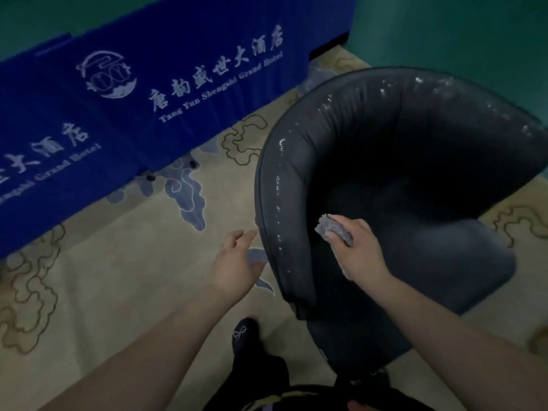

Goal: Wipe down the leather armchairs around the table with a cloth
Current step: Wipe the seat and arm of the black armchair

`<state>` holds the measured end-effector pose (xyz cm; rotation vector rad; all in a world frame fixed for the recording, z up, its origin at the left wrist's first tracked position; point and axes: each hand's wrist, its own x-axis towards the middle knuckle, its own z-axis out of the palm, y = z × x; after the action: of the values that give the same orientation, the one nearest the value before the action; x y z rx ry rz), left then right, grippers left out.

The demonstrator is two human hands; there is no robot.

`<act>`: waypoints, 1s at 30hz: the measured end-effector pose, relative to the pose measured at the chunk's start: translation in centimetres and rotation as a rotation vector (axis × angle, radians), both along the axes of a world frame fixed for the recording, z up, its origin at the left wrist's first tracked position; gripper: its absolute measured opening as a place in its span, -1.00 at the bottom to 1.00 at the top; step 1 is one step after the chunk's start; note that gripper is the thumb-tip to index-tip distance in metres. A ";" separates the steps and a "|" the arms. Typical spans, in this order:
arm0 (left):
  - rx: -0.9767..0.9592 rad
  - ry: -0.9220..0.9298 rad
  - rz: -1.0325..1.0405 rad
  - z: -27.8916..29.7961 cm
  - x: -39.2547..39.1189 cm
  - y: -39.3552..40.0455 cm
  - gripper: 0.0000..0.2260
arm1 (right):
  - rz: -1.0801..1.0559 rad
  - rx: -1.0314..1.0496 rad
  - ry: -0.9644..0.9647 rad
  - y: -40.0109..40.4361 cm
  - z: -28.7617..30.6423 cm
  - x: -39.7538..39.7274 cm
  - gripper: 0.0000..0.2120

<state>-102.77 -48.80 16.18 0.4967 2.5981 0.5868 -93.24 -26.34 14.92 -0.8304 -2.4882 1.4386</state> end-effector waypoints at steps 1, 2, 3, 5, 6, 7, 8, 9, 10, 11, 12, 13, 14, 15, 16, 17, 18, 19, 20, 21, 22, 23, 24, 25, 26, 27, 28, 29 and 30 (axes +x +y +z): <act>0.024 -0.021 -0.036 -0.3 -0.8 -0.1 -0.41 | -0.044 -0.005 -0.001 -0.9 -0.2 -0.2 -0.67; 0.048 -0.048 -0.072 -0.5 -1.5 -0.1 -0.38 | -0.082 -0.012 -0.007 -1.9 -0.5 -0.3 -0.67; 0.064 -0.074 -0.111 -0.8 -2.1 0.0 -0.34 | -0.120 -0.022 -0.016 -2.8 -0.7 -0.3 -0.67; 0.073 -0.111 -0.183 -1.4 -3.1 0.4 -0.27 | -0.196 -0.036 -0.023 -4.4 -1.1 -0.2 -0.68; 0.078 -0.132 -0.206 -1.7 -3.4 0.8 -0.23 | -0.228 -0.036 -0.024 -5.2 -1.2 -0.1 -0.67; 0.088 -0.154 -0.220 -1.9 -3.6 1.1 -0.21 | -0.254 -0.037 -0.025 -5.8 -1.4 0.0 -0.67; 0.100 -0.172 -0.227 -2.2 -3.7 1.4 -0.18 | -0.273 -0.037 -0.027 -6.5 -1.6 0.2 -0.67; 0.110 -0.179 -0.227 -2.5 -3.8 1.6 -0.17 | -0.287 -0.035 -0.026 -7.0 -1.8 0.4 -0.67; 0.119 -0.182 -0.219 -2.8 -3.9 1.6 -0.15 | -0.299 -0.035 -0.022 -7.5 -2.0 0.5 -0.66; 0.132 -0.187 -0.205 -3.2 -4.0 1.5 -0.14 | -0.313 -0.037 -0.016 -7.9 -2.3 0.6 -0.66; 0.150 -0.199 -0.186 -3.5 -4.1 1.3 -0.14 | -0.327 -0.040 -0.007 -8.3 -2.5 0.7 -0.65; 0.174 -0.214 -0.169 -3.8 -4.1 1.1 -0.14 | -0.337 -0.036 0.005 -8.5 -2.8 0.6 -0.64; 0.201 -0.224 -0.160 -4.1 -4.1 1.0 -0.14 | -0.340 -0.029 0.019 -8.9 -3.2 0.6 -0.64; 0.224 -0.230 -0.159 -4.3 -4.1 0.9 -0.14 | -0.332 -0.018 0.035 -9.4 -3.5 0.5 -0.63; 0.242 -0.235 -0.158 -4.6 -4.2 0.8 -0.14 | -0.306 -0.004 0.052 -9.9 -3.8 0.3 -0.63; 0.260 -0.243 -0.149 -4.7 -4.2 0.7 -0.14 | -0.258 0.026 0.067 -10.6 -4.1 0.1 -0.62; 0.278 -0.254 -0.136 -4.9 -4.2 0.6 -0.14 | -0.198 0.071 0.078 -11.3 -4.5 -0.1 -0.60; 0.294 -0.267 -0.125 -5.0 -4.2 0.6 -0.15 | -0.149 0.123 0.084 -11.9 -5.0 -0.3 -0.59; 0.308 -0.281 -0.115 -5.1 -4.3 0.5 -0.16 | -0.132 0.161 0.087 -12.2 -5.5 -0.6 -0.58; 0.324 -0.294 -0.106 -5.2 -4.3 0.5 -0.16 | -0.157 0.169 0.079 -12.1 -5.9 -0.9 -0.58; 0.341 -0.301 -0.102 -5.2 -4.4 0.4 -0.17 | -0.220 0.146 0.064 -11.8 -6.1 -1.2 -0.58; 0.353 -0.302 -0.103 -5.3 -4.5 0.4 -0.18 | -0.301 0.102 0.053 -11.3 -6.2 -1.5 -0.59; 0.361 -0.301 -0.107 -5.3 -4.6 0.3 -0.20 | -0.373 0.060 0.048 -10.9 -6.3 -1.7 -0.60; 0.365 -0.306 -0.106 -5.3 -4.7 0.3 -0.22 | -0.408 0.050 0.053 -10.6 -6.3 -1.7 -0.61; 0.370 -0.314 -0.098 -5.3 -4.8 0.2 -0.24 | -0.393 0.067 0.073 -10.6 -6.1 -1.7 -0.61; 0.381 -0.321 -0.086 -5.4 -5.0 0.2 -0.24 | -0.339 0.098 0.098 -10.8 -6.0 -1.7 -0.60; 0.393 -0.330 -0.074 -5.4 -5.1 0.2 -0.23 | -0.266 0.130 0.114 -11.1 -5.9 -1.7 -0.59; 0.398 -0.340 -0.067 -5.4 -5.2 0.1 -0.22 | -0.218 0.146 0.118 -11.2 -6.2 -1.8 -0.59; 0.397 -0.344 -0.062 -5.4 -5.3 0.1 -0.20 | -0.225 0.128 0.097 -11.0 -6.3 -2.0 -0.59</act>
<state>-108.06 -48.65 10.77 0.5407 2.1383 1.0729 -95.27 -37.30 8.60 -0.9547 -2.3027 1.2027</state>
